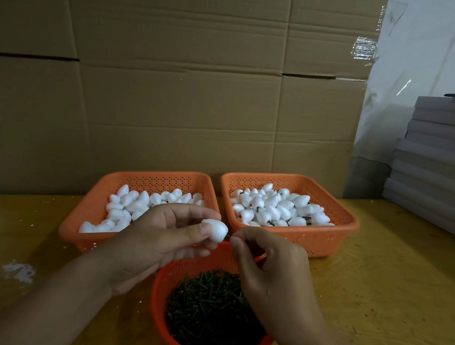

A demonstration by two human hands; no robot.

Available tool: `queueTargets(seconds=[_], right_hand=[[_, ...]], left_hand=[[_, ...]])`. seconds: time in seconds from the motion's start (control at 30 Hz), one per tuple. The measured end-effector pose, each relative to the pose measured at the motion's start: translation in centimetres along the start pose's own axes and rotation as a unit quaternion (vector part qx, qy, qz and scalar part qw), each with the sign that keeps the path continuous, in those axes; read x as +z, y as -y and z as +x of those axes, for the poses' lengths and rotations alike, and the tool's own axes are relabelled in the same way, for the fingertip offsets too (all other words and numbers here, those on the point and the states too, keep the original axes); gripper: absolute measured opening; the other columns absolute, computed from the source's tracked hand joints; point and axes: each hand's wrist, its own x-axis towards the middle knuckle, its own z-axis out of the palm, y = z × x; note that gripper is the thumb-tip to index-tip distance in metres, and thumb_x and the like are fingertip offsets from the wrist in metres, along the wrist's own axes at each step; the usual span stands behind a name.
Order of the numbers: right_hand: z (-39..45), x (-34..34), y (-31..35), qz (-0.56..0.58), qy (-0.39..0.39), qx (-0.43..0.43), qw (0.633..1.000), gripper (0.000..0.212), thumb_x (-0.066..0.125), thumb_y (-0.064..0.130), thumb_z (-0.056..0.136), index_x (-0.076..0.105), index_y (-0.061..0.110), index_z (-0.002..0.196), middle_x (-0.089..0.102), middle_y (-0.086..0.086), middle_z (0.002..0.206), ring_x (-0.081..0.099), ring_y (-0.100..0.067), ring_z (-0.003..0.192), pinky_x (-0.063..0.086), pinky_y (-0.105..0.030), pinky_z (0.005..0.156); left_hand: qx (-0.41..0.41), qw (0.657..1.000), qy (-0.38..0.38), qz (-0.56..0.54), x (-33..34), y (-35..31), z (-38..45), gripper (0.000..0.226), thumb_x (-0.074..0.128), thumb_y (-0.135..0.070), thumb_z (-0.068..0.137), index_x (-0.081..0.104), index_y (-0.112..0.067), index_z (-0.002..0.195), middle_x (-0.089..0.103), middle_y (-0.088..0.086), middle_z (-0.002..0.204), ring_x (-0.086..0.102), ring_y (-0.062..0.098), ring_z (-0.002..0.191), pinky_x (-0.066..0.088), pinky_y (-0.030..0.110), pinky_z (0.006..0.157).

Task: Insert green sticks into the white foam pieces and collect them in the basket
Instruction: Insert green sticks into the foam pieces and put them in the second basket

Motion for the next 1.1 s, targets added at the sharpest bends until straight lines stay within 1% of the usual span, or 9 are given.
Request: queueTargets(seconds=[0.1,0.2,0.3,0.4,0.6,0.73,0.87,1.0,1.1], right_hand=[[0.0,0.1,0.1,0.033,0.014,0.031,0.999,0.017,0.065,0.022,0.093,0.070,0.025,0.077,0.059,0.016,0.059,0.056,-0.005,0.053,0.036,-0.012,0.051],[0.2,0.1,0.1,0.083,0.040,0.085,0.992,0.019,0.066,0.021,0.094,0.072,0.022,0.076,0.062,0.006,0.057,0.053,-0.004,0.048,0.038,-0.019,0.049],[0.3,0.0,0.3,0.126,0.058,0.122,0.983,0.023,0.065,0.021,0.094,0.072,0.018,0.072,0.061,0.004,0.054,0.050,-0.002,0.047,0.038,-0.022,0.048],[0.3,0.0,0.7,0.170,0.067,0.153,0.971,0.026,0.065,0.021,0.094,0.072,0.014,0.070,0.064,-0.001,0.056,0.053,-0.006,0.050,0.043,-0.029,0.051],[0.5,-0.3,1.1,0.215,0.091,0.198,0.952,0.027,0.064,0.019,0.095,0.072,0.007,0.072,0.064,-0.002,0.056,0.053,-0.012,0.049,0.043,-0.024,0.048],[0.6,-0.3,1.2,0.251,0.100,0.223,0.937,0.022,0.063,0.017,0.096,0.072,0.004,0.080,0.064,-0.001,0.059,0.055,-0.015,0.055,0.044,-0.024,0.049],[0.8,-0.7,1.3,0.248,0.140,0.245,0.927,0.024,0.061,0.018,0.097,0.072,0.008,0.077,0.066,0.000,0.062,0.058,-0.010,0.058,0.046,-0.020,0.052],[0.9,-0.9,1.4,0.244,0.172,0.261,0.918,0.025,0.060,0.018,0.097,0.073,0.011,0.077,0.070,-0.002,0.068,0.061,-0.009,0.062,0.046,-0.019,0.054],[0.7,-0.7,1.6,0.273,0.153,0.271,0.910,0.020,0.063,0.017,0.096,0.073,0.010,0.079,0.070,-0.002,0.068,0.062,-0.009,0.062,0.046,-0.019,0.052]], left_hand=[[0.004,1.000,0.000,0.009,0.1,0.0,-0.1,0.033,0.075,-0.029,0.075,0.077,-0.018,0.106,0.074,0.014,0.108,0.072,0.020,0.100,0.057,0.026,0.083],[0.007,1.000,-0.003,0.015,0.2,0.1,-0.1,0.031,0.075,-0.028,0.075,0.078,-0.020,0.105,0.075,0.013,0.108,0.072,0.021,0.101,0.058,0.027,0.083],[0.020,0.999,-0.010,0.030,0.3,0.2,0.0,0.031,0.076,-0.028,0.073,0.078,-0.021,0.104,0.075,0.011,0.109,0.073,0.023,0.101,0.058,0.026,0.082],[0.028,0.999,-0.008,0.042,0.3,0.3,0.0,0.031,0.076,-0.028,0.075,0.078,-0.022,0.105,0.075,0.010,0.111,0.073,0.024,0.103,0.058,0.027,0.083],[0.022,0.998,0.004,0.063,0.1,0.5,0.0,0.031,0.074,-0.032,0.077,0.076,-0.026,0.107,0.075,0.009,0.110,0.072,0.025,0.104,0.058,0.027,0.083],[0.020,0.998,0.013,0.059,-0.3,0.4,0.1,0.032,0.075,-0.032,0.077,0.076,-0.025,0.108,0.074,0.010,0.113,0.071,0.025,0.108,0.058,0.026,0.083],[0.018,0.997,0.013,0.079,-0.6,0.3,0.2,0.029,0.073,-0.030,0.079,0.076,-0.027,0.108,0.074,0.007,0.116,0.070,0.022,0.110,0.058,0.027,0.084],[0.013,0.996,0.027,0.085,-0.6,0.2,0.1,0.029,0.071,-0.029,0.081,0.075,-0.030,0.110,0.073,0.004,0.118,0.069,0.018,0.110,0.057,0.025,0.083],[0.012,0.998,0.019,0.052,-0.5,0.3,0.2,0.034,0.070,-0.024,0.084,0.072,-0.026,0.117,0.072,0.007,0.120,0.069,0.021,0.111,0.057,0.028,0.084]])
